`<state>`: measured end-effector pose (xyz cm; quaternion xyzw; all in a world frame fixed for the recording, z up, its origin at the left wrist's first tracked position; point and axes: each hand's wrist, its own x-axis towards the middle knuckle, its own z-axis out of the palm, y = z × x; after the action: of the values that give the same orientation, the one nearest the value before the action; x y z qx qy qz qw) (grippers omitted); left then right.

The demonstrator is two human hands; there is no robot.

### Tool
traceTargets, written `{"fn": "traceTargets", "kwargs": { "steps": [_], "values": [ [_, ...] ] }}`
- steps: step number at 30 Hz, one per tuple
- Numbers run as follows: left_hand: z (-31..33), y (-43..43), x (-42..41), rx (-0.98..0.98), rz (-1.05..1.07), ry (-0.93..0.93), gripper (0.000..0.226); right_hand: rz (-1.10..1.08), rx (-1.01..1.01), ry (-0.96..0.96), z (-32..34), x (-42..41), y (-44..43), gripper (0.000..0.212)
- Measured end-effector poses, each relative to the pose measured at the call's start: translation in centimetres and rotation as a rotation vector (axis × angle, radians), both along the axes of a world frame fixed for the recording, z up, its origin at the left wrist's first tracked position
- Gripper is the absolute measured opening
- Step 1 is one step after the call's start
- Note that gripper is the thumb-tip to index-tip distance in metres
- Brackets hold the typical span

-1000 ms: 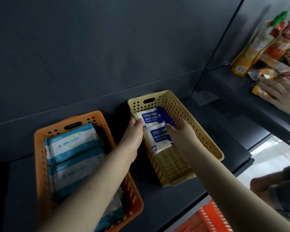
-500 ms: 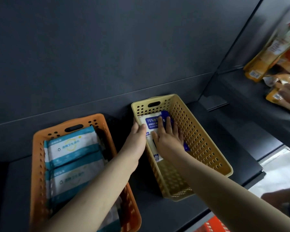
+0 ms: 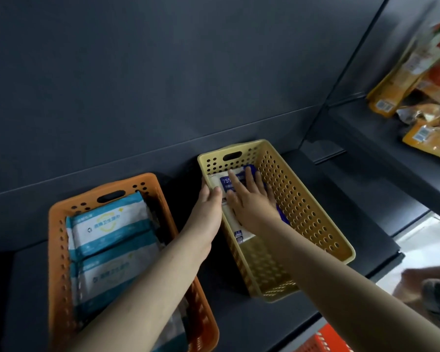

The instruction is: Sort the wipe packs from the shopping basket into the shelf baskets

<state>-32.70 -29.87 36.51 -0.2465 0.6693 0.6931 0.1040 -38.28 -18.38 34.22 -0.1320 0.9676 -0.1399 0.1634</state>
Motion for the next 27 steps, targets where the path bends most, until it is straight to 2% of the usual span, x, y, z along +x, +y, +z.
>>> {"fn": "traceTargets", "kwargs": {
  "steps": [6, 9, 11, 13, 15, 17, 18, 20, 21, 22, 24, 27],
  "values": [
    [0.3, 0.2, -0.1, 0.014, 0.020, 0.027, 0.048, 0.091, 0.063, -0.015, -0.7, 0.0, -0.2, 0.053],
    [1.2, 0.4, 0.1, 0.030, 0.050, 0.064, 0.052, 0.063, 0.003, -0.050, -0.1, -0.3, 0.0, 0.054],
    [2.7, 0.1, 0.7, 0.005, 0.100, 0.150, 0.060, 0.019, -0.108, -0.040, 1.0, -0.3, 0.2, 0.055],
    [4.8, -1.4, 1.9, -0.099, 0.127, 0.320, 0.061, -0.001, -0.198, 0.010, 2.6, 0.0, 0.6, 0.054],
    [6.5, -3.9, 4.1, -0.247, 0.111, 0.476, 0.051, 0.051, -0.203, 0.023, 4.0, 0.6, 1.1, 0.053],
    [5.6, -7.0, 6.9, -0.534, 0.056, 0.522, 0.045, 0.137, -0.137, -0.014, 4.8, 1.9, 1.5, 0.054],
    [4.3, -8.4, 8.0, -0.733, -0.013, 0.454, 0.046, 0.172, -0.093, -0.031, 4.8, 2.5, 1.6, 0.055],
    [1.4, -10.2, 9.8, -1.080, -0.242, 0.100, 0.056, 0.202, -0.013, -0.059, 3.8, 2.9, 1.9, 0.058],
    [0.2, -10.7, 10.5, -1.176, -0.346, -0.058, 0.059, 0.207, 0.021, -0.084, 3.0, 2.8, 2.0, 0.058],
    [-0.5, -10.9, 10.9, -1.223, -0.401, -0.119, 0.060, 0.212, 0.046, -0.093, 2.1, 2.6, 2.0, 0.058],
    [-0.6, -10.5, 11.1, -1.263, -0.433, -0.114, 0.060, 0.229, 0.089, -0.105, 0.7, 2.0, 2.0, 0.057],
    [0.4, -10.2, 11.0, -1.232, -0.451, -0.144, 0.059, 0.216, 0.111, -0.128, 1.0, 2.1, 2.0, 0.058]
  ]
}}
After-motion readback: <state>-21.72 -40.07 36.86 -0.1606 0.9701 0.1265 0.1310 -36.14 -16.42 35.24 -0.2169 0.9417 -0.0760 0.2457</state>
